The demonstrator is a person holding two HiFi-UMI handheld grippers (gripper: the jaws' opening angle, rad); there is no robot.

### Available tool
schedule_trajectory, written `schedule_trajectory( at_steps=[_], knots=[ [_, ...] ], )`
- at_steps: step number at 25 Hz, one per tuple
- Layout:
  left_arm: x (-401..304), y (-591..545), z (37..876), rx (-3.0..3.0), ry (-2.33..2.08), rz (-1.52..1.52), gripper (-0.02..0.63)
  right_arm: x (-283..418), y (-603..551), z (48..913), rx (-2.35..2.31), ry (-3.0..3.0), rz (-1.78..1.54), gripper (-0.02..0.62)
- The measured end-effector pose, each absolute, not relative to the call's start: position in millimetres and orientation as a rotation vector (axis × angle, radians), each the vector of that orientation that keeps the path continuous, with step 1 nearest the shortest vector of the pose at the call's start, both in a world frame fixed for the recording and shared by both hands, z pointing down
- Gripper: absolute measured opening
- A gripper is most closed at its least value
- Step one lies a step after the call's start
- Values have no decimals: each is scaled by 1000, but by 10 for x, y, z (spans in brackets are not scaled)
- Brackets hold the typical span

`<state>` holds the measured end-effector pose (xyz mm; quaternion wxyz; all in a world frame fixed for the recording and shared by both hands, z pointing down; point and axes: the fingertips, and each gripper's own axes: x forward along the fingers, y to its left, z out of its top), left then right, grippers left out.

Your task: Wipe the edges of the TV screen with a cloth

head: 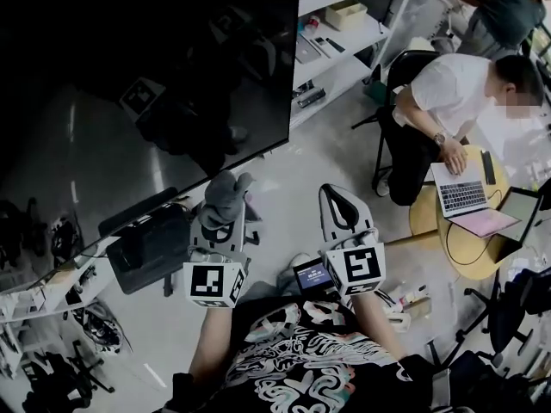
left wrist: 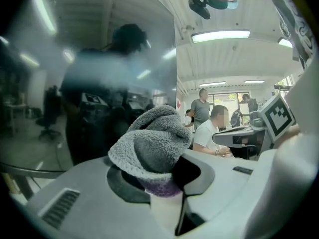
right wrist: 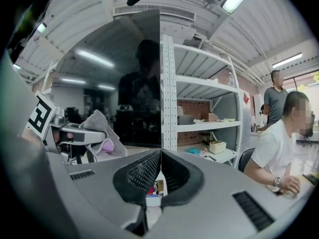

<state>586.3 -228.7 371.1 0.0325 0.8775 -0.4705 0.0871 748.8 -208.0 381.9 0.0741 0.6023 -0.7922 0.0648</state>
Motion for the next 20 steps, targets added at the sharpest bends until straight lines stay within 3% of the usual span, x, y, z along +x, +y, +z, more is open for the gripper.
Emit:
schedule_trajectory(
  at_steps=[10, 20],
  knots=[
    [5462, -1476, 3494, 2681, -1541, 179, 118, 6966, -1319, 3507, 1719, -2446, 114, 29],
    [4903, 132, 3501, 2615, -1694, 188, 118, 6402, 141, 3561, 1560, -2528, 67, 29]
  ],
)
